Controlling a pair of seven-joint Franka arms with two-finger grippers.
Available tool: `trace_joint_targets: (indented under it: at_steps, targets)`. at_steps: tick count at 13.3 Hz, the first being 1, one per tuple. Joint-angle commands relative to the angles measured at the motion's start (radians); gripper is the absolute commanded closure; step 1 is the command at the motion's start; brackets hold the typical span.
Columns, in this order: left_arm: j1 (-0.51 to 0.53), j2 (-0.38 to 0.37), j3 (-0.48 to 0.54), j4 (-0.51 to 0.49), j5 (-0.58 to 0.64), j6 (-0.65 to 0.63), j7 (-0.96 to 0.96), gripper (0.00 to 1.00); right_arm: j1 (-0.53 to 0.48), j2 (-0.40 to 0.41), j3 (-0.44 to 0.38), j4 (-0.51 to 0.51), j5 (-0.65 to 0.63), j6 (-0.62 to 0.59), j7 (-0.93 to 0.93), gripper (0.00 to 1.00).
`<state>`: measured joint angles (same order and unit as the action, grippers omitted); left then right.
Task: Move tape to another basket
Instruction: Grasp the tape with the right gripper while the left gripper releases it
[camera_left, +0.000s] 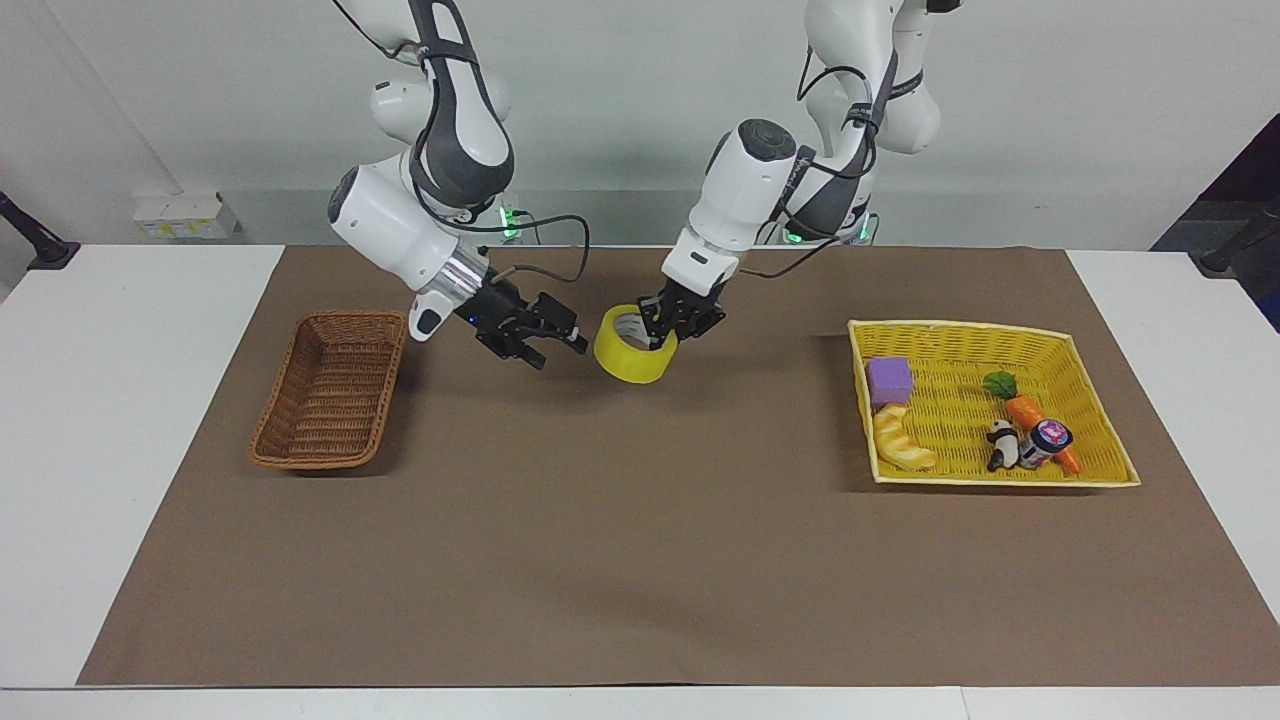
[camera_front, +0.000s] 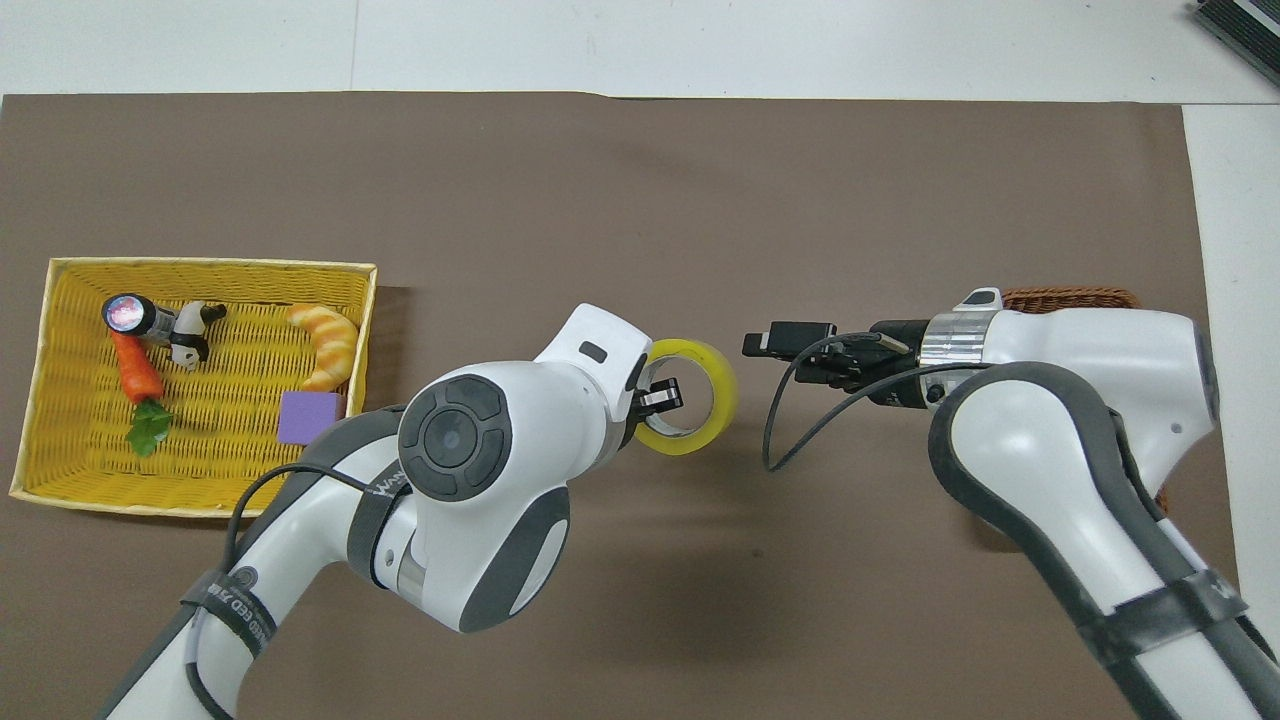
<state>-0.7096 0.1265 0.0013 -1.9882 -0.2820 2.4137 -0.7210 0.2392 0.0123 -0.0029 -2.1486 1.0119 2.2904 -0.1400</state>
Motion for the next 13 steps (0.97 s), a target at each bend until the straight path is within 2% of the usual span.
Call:
trace_joint_targets:
  at_steps: [1, 5, 11, 12, 13]
  targets:
    - [-0.021, 0.012, 0.014, 0.02, -0.031, 0.01, -0.009, 1.0, -0.008, -0.028, 0.0, -0.023, 0.085, 0.011, -0.056, 0.0]
    - [-0.03, 0.013, 0.014, 0.031, -0.034, 0.011, -0.011, 1.0, 0.061, -0.026, 0.0, -0.025, 0.091, 0.049, -0.046, 0.0]
    - [-0.027, 0.048, 0.016, 0.095, -0.055, 0.012, -0.012, 1.0, 0.092, -0.008, -0.002, -0.031, 0.059, 0.049, -0.072, 0.0]
    - [-0.024, 0.05, 0.016, 0.101, -0.054, 0.012, -0.011, 1.0, 0.092, -0.008, -0.002, -0.031, 0.059, 0.049, -0.072, 0.77]
    - [-0.022, 0.05, 0.016, 0.103, -0.054, 0.012, -0.009, 1.0, 0.092, -0.006, -0.002, -0.028, 0.056, 0.049, -0.072, 1.0]
